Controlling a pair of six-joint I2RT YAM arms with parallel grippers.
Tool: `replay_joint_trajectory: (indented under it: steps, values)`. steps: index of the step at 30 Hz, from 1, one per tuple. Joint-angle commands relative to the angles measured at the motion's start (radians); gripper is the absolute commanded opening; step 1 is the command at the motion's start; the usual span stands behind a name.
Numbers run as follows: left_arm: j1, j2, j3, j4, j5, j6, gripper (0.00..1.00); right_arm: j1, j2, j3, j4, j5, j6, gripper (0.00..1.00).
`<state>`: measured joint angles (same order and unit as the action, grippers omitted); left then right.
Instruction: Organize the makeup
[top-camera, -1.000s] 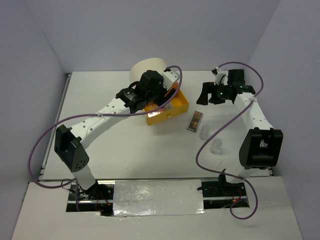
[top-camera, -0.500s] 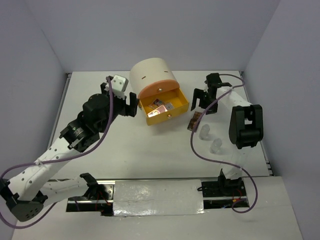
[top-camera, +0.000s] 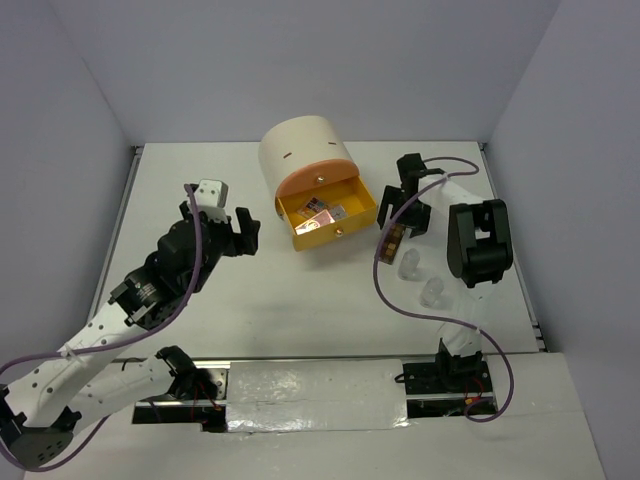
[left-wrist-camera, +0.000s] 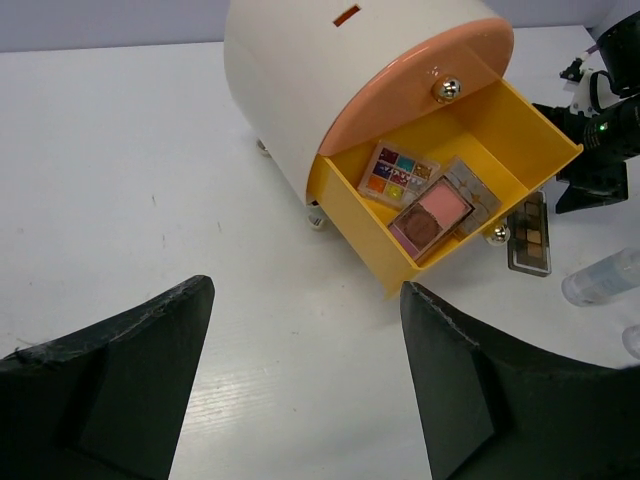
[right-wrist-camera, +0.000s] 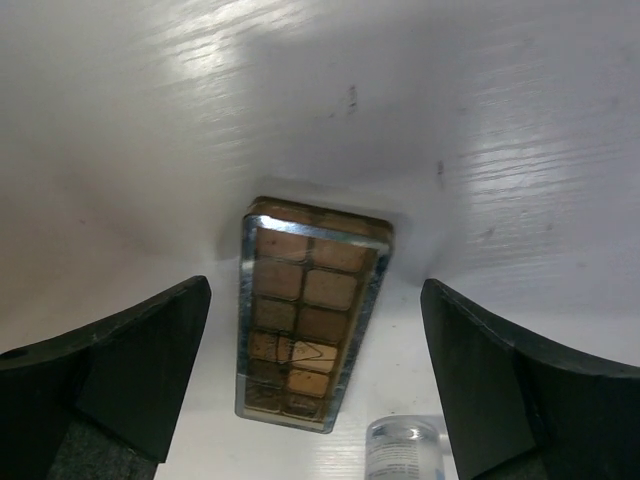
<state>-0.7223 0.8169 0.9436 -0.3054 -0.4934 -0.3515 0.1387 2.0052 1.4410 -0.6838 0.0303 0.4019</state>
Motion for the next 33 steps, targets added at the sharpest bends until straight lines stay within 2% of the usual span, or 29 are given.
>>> replay_joint_trajectory:
  steps: [1, 15, 18, 20, 21, 25, 26, 29, 33]
  values:
    - [0.003, 0.002, 0.03, 0.029, -0.031, -0.02, 0.88, 0.042, 0.004, 0.013, -0.01, 0.025, 0.031, 0.92]
    - [0.003, -0.001, 0.023, 0.043, -0.017, -0.044, 0.87, 0.033, 0.012, -0.037, 0.006, 0.026, 0.04, 0.8]
    - [0.003, 0.001, 0.023, 0.046, -0.014, -0.044, 0.87, 0.029, 0.013, -0.034, 0.006, 0.02, 0.031, 0.72]
    - [0.003, 0.001, 0.023, 0.049, -0.011, -0.044, 0.87, 0.025, 0.013, -0.034, 0.012, 0.019, 0.026, 0.62]
    - [0.003, 0.002, 0.024, 0.049, -0.011, -0.044, 0.87, 0.018, 0.012, -0.033, 0.012, 0.017, 0.022, 0.53]
    - [0.003, 0.004, 0.023, 0.057, -0.007, -0.047, 0.87, -0.011, 0.006, -0.016, 0.026, 0.008, 0.009, 0.34]
    - [0.003, 0.004, 0.021, 0.06, -0.004, -0.047, 0.87, -0.02, 0.006, -0.005, 0.029, -0.016, 0.006, 0.25]
    - [0.003, 0.005, 0.02, 0.068, 0.001, -0.047, 0.87, -0.066, 0.0, 0.025, 0.035, -0.088, 0.005, 0.13]
    - [0.003, 0.013, 0.017, 0.081, 0.015, -0.046, 0.87, -0.125, -0.043, 0.062, 0.058, -0.171, -0.005, 0.09]
